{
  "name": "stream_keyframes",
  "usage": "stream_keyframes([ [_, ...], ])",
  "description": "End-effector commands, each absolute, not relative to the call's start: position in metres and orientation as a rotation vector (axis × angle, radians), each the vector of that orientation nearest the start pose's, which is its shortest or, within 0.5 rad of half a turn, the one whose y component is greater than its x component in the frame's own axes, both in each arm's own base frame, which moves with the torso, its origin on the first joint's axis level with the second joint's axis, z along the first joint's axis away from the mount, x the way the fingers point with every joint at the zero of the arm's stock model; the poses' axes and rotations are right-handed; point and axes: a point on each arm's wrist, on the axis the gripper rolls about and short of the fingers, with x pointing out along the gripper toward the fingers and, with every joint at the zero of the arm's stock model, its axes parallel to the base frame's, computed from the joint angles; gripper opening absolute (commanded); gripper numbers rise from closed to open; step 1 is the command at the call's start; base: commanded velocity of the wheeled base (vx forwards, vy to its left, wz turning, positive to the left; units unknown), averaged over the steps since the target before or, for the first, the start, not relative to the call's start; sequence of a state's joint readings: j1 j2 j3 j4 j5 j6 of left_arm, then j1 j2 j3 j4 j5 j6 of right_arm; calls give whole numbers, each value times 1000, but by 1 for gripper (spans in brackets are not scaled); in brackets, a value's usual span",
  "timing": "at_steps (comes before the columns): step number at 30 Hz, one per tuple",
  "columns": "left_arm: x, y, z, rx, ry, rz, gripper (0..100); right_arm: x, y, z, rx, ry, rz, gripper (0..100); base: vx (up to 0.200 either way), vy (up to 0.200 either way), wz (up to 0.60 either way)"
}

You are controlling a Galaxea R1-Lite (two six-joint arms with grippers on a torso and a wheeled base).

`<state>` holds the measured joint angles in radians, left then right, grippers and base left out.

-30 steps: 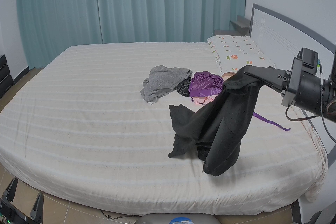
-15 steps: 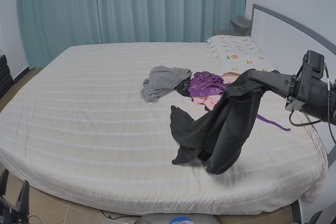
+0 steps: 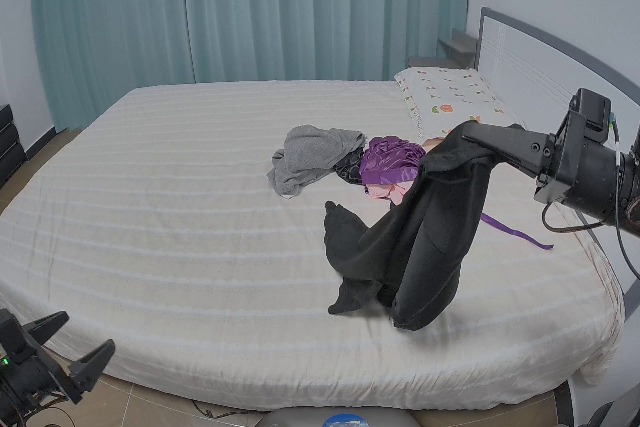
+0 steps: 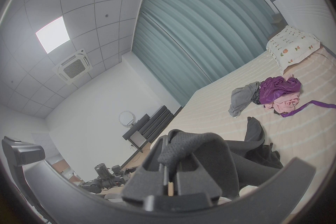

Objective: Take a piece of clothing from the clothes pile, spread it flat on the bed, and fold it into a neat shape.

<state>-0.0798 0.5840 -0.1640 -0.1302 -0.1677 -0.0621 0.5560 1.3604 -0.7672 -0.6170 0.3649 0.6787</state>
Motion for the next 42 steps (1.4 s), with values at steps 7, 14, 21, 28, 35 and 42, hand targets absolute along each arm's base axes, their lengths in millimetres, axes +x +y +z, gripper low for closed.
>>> stream_keyframes([
  [7,141,-59,78,7,818,-468,100,196,135,258,633,266,908,0,0,0,0],
  [14,181,-104,35,-23,838,-521,100,198,136,256,634,273,903,0,0,0,0],
  [21,215,-160,-7,-55,717,-482,100,197,135,261,637,252,907,0,0,0,0],
  [28,233,-192,-25,-54,661,-535,100,197,135,264,636,240,909,0,0,0,0],
  [35,263,-218,-37,-82,596,-557,100,197,135,266,636,235,911,0,0,0,0],
  [42,287,-239,-42,-95,577,-559,100,196,135,269,639,218,902,0,0,0,0],
])
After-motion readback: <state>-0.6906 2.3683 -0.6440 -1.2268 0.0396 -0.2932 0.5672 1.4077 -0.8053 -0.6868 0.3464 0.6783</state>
